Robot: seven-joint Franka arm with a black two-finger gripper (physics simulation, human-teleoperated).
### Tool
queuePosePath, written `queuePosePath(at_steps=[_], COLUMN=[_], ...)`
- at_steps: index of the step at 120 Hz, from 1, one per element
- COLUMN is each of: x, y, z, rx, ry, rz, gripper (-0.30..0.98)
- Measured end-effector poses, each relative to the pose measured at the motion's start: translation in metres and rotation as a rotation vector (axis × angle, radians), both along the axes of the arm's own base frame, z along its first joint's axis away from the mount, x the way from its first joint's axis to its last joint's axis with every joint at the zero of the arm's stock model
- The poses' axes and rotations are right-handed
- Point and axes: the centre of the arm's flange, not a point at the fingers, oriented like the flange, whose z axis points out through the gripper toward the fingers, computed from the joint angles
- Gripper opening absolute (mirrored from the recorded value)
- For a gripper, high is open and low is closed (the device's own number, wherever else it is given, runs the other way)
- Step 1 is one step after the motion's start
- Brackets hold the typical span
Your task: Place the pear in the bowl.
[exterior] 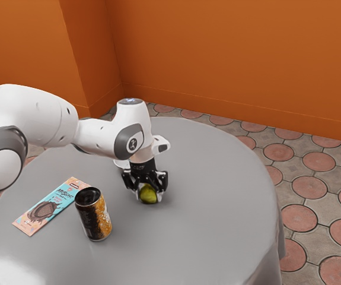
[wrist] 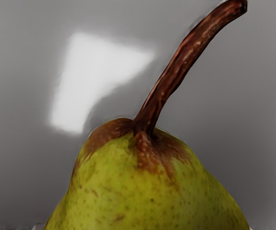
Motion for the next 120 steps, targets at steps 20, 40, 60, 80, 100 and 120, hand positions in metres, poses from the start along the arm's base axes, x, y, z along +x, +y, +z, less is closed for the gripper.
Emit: queuePosePath(at_steps=[20,40,60,80,100,120], x=[0.001,0.003,0.042,0.08,0.081,0.08], y=[0.0,0.0,0.047,0.089,0.107,0.109], z=[0.008,0.04,0.094,0.092,0.079,0.063], rx=[0.004,0.011,0.082,0.17,0.191,0.19], ry=[-0.009,-0.05,-0.133,-0.117,-0.059,-0.019], rz=[0.002,0.001,0.054,0.089,0.101,0.096], gripper=[0.33,0.25,0.17,0.11,0.07,0.05])
